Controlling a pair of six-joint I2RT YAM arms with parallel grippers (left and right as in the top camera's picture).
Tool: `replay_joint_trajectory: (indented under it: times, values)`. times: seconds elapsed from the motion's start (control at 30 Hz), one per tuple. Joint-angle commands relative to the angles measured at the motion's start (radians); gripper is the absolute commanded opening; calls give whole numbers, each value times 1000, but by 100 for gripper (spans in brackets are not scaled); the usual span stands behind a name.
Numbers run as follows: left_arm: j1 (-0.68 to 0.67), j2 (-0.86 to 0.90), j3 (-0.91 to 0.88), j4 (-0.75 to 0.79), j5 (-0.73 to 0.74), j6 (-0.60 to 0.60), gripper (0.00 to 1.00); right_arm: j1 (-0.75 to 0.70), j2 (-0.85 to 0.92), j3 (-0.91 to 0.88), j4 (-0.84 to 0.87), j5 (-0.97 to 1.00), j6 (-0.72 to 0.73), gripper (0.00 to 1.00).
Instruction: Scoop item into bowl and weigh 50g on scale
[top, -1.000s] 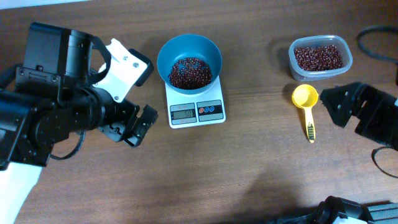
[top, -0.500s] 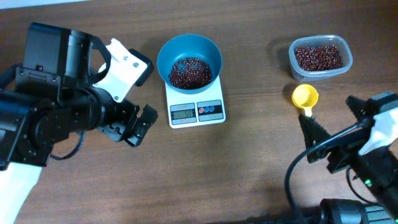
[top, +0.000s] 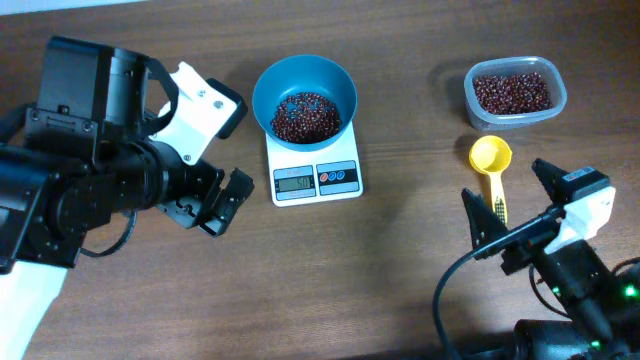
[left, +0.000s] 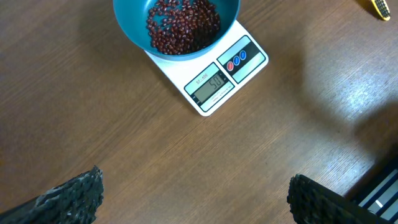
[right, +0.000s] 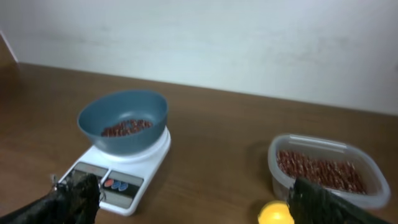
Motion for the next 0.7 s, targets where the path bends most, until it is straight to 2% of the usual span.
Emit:
replay_joint_trajectory:
  times: [0.0,0.1,0.23,0.53,0.67]
  values:
    - [-3,-8,16,2,-3,-10,99,97,-10,-81,79,44,-8,99]
    - [-3,-8,16,2,-3,-10,99,180,-10,-145,187,72,-8,99]
    - [-3,-8,16,2,-3,-10,99,253,-10,-188,234,150,-8,99]
    - [-3,-8,16,2,-3,-10,99,263,-10,-324,390,171,-8,99]
    - [-3,-8,16,2,-3,-10,99,264,-10,-324,389,174,-7,99]
